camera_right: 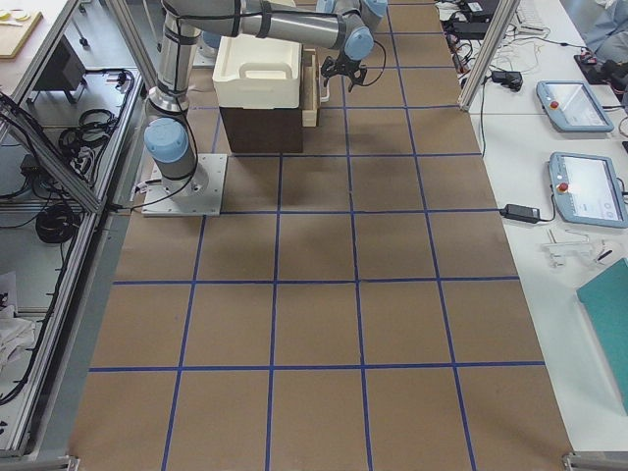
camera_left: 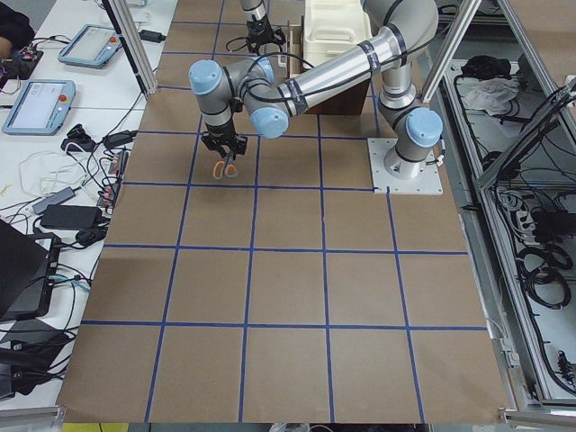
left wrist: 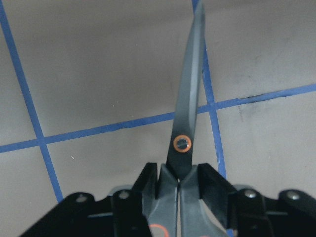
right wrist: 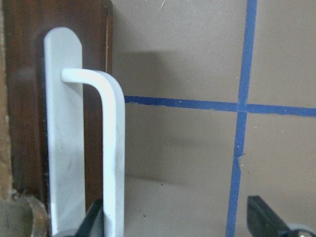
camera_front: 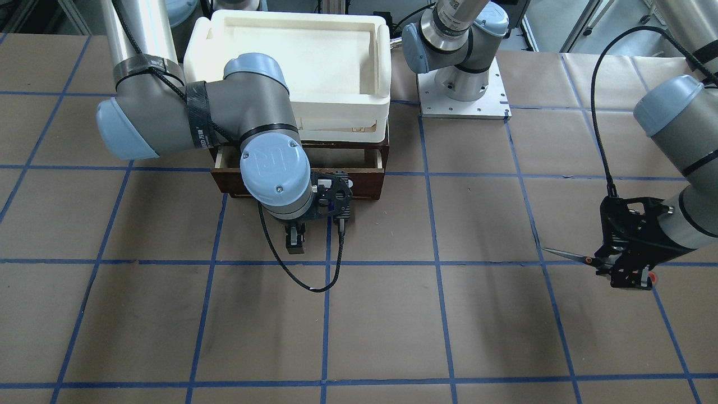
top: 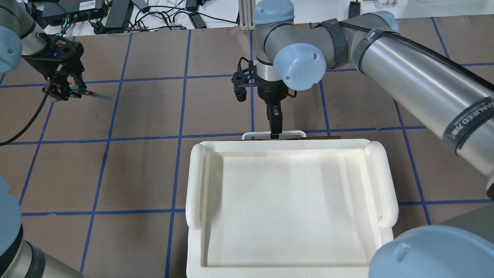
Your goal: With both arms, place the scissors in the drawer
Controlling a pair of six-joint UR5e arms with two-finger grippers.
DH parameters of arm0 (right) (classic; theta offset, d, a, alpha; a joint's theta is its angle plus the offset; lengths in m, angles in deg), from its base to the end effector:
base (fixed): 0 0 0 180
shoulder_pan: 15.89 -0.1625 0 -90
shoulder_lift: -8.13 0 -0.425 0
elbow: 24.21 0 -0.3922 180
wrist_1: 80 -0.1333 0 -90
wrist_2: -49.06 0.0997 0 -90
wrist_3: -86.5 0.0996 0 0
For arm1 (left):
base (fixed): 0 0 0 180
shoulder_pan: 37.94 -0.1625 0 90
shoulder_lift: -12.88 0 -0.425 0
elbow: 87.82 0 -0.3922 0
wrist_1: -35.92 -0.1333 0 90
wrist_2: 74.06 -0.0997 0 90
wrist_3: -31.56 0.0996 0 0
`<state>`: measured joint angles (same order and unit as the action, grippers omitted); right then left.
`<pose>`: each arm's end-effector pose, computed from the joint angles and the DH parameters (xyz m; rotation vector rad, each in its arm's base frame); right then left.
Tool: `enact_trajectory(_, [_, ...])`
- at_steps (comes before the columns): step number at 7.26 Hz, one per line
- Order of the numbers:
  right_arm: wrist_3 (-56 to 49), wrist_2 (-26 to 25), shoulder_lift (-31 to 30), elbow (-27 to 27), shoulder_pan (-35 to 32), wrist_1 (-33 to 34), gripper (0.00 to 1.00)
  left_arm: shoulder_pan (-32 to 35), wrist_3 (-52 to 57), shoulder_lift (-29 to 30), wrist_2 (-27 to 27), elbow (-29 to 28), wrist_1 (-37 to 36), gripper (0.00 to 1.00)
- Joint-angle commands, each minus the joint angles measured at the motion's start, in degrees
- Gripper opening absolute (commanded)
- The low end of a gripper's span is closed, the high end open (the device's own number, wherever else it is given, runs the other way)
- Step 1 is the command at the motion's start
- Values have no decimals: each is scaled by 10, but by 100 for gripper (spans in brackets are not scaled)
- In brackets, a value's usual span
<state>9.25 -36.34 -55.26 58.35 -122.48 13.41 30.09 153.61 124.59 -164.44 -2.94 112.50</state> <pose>0.3152 -0.5632 0.2911 -2.1216 2.0062 0.2896 0.1116 -0.6312 0.3404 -2.3693 -1.9849 -0.0362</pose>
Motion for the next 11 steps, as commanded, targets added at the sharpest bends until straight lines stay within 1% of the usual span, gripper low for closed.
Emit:
enact_trajectory(1, [-3, -1, 25, -18, 2, 20, 100, -1, 0, 0, 2, 3, 1, 0])
enact_trajectory(2, [-4, -1, 29, -31, 6, 20, 100, -2, 0, 0, 1, 4, 1, 0])
enact_trajectory(5, [-11, -1, 32, -39, 12, 20, 100, -2, 0, 0, -2, 5, 1, 0])
enact_trajectory(7, [-16, -1, 41, -56, 16, 22, 100, -2, 0, 0, -2, 5, 1, 0])
enact_trajectory(9, [-16, -1, 52, -60, 17, 47, 100, -2, 0, 1, -2, 6, 1, 0])
enact_trajectory(11, [-16, -1, 54, -64, 20, 56, 100, -2, 0, 1, -2, 6, 1, 0])
